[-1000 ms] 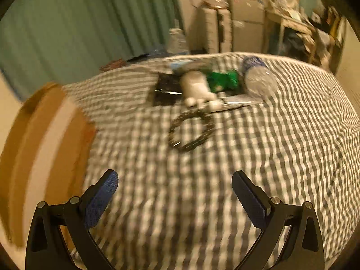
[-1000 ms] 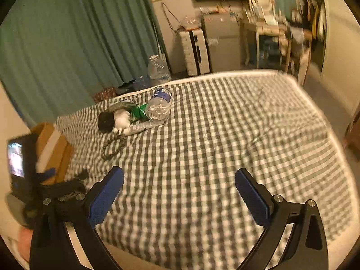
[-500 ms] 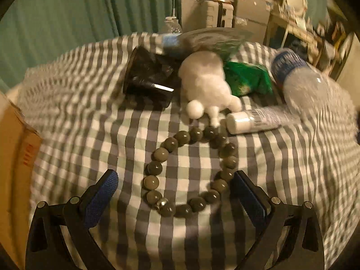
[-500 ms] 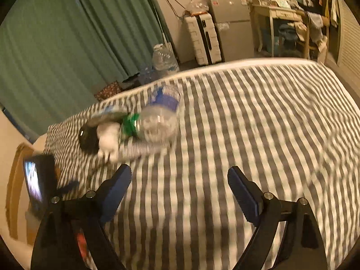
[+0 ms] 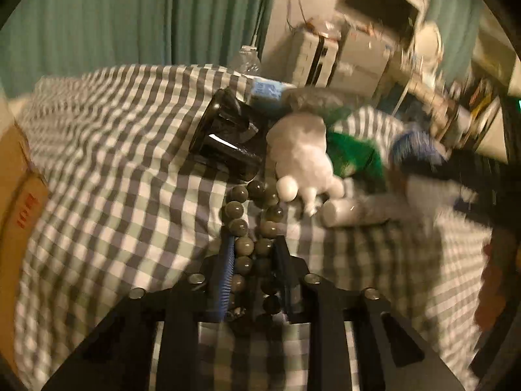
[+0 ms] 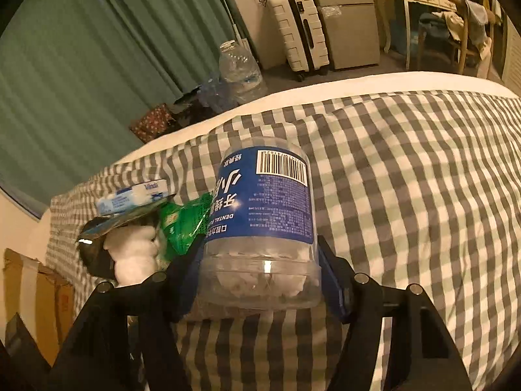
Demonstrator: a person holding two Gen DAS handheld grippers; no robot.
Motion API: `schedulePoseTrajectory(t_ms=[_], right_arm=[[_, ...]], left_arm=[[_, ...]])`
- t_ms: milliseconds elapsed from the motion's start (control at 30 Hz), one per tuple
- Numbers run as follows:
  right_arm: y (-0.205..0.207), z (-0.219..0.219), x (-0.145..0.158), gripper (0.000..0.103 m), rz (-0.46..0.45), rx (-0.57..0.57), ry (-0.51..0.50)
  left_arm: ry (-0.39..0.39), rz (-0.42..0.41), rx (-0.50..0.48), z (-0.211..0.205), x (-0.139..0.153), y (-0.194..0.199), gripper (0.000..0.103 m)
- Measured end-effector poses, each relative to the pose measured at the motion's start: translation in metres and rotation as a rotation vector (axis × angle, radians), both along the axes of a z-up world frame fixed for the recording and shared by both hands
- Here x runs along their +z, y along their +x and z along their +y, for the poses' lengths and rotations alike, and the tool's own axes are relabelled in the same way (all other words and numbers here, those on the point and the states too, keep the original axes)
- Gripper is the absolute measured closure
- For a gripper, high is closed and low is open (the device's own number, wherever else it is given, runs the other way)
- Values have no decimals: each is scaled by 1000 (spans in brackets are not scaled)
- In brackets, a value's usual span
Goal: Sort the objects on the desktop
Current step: 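Grasp the bead bracelet with the left tool while the right tool grasps the water bottle, then carry the bracelet and water bottle to the cardboard box and release them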
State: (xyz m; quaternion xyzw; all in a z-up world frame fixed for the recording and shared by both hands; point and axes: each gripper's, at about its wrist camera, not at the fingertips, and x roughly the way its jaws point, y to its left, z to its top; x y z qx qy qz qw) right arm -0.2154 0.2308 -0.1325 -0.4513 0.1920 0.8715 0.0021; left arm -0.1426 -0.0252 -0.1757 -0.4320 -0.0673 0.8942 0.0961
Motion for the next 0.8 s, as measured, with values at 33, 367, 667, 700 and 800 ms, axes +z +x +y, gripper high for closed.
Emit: schedulePoseTrajectory(t_ms=[33, 367, 667, 700, 800], right_arm=[[13, -1, 6, 40, 3, 13, 34], [159, -11, 24, 40, -75, 26, 130], [222, -30, 47, 40, -91, 38, 110], [228, -29, 50, 40, -90, 31, 110], [243, -27, 60, 40, -73, 15, 114]], left_arm=[[36, 1, 3, -5, 0, 1, 80], [64, 3, -63, 0, 40, 49, 92], [31, -97, -150, 26, 68, 85, 92], [26, -105, -146, 25, 66, 88, 92], [42, -117, -129, 24, 65, 93, 92]])
